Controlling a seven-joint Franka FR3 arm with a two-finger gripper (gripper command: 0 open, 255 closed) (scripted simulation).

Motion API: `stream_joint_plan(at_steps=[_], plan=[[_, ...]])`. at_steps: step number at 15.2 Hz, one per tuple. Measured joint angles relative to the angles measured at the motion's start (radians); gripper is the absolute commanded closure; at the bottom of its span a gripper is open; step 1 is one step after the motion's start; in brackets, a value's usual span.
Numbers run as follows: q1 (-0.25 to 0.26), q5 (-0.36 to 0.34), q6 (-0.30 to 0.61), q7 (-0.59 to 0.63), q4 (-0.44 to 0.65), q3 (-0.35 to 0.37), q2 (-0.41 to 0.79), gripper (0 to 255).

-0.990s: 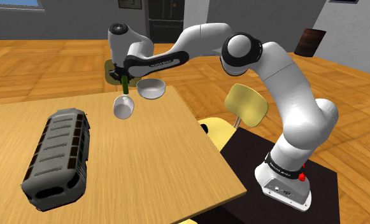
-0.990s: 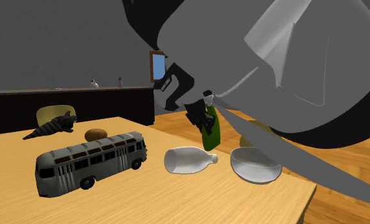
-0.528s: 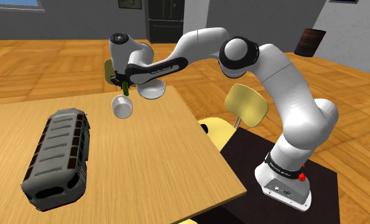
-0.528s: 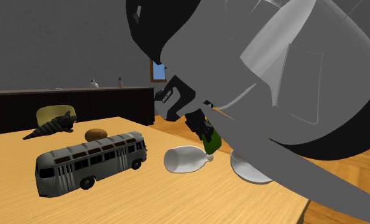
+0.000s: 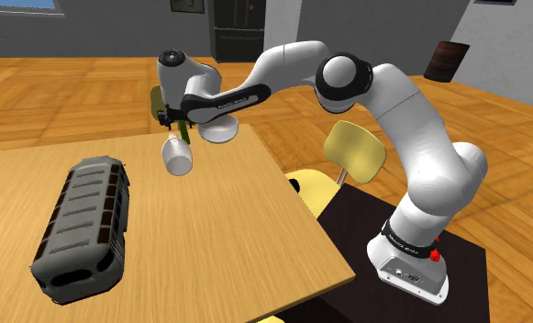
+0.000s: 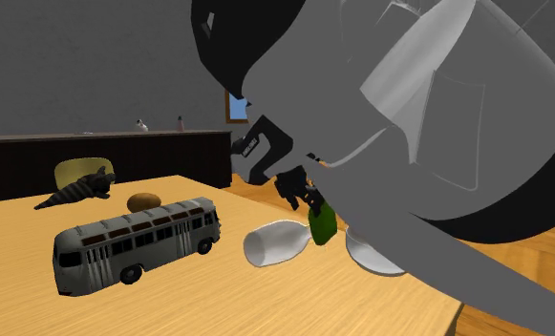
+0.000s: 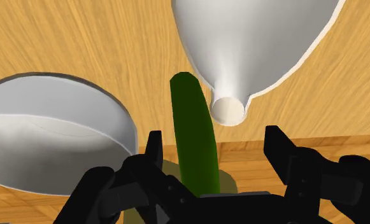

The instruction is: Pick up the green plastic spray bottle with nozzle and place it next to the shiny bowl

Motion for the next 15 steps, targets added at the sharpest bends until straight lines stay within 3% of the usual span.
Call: stream_joint_plan(at_steps=[15], plan=[[-0.034,0.031,-0.035,0.023,-0.106,0.04,-0.111,0]])
